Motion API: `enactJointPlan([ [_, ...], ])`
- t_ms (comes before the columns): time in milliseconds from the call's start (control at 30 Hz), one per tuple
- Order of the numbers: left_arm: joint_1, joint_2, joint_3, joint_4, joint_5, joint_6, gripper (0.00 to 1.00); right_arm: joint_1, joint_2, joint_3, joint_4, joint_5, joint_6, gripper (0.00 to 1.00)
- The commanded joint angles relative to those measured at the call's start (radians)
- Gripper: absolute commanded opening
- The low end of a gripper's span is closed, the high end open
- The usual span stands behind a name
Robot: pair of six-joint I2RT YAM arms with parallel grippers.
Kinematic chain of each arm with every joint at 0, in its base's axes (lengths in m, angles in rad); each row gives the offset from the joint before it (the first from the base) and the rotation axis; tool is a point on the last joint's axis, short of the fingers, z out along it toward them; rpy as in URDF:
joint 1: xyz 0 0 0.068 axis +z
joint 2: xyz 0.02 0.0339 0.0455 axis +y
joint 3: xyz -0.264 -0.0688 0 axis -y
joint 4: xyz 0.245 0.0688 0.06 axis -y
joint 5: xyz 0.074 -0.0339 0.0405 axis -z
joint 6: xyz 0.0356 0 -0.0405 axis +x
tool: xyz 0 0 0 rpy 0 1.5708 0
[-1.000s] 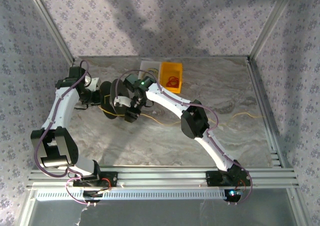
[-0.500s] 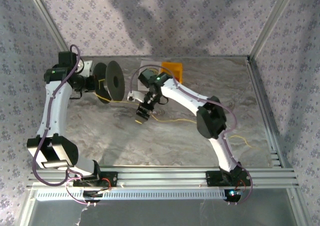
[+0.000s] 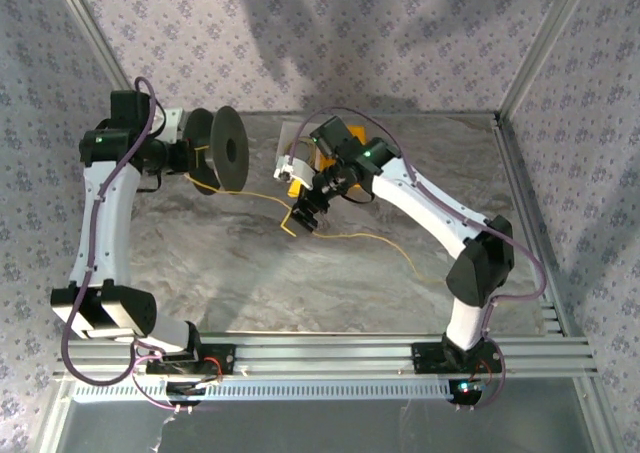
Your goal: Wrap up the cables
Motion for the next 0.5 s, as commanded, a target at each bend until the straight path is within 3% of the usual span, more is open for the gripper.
enactJointPlan([
  [0, -0.010, -0.081, 0.096, 0.019, 0.029, -0.028, 0.00, 0.003, -0.075, -0.113, 0.049, 0.028, 0.039, 0.98],
  [67, -0.013, -0.092, 0.127, 0.008, 0.037, -0.034, 0.00, 0.002, -0.110, -0.176, 0.077, 0.045, 0.055, 0.93],
  [133, -0.015, -0.100, 0.162, -0.005, 0.040, -0.041, 0.00, 0.003, -0.140, -0.230, 0.094, 0.060, 0.071, 0.80],
  [367, -0.015, -0.113, 0.312, -0.053, 0.047, -0.051, 0.00, 0.015, -0.238, -0.417, 0.184, 0.165, 0.120, 0.04],
  [467, -0.015, -0.109, 0.347, -0.058, 0.079, -0.061, 0.00, -0.020, -0.251, -0.453, 0.224, 0.166, 0.132, 0.00],
])
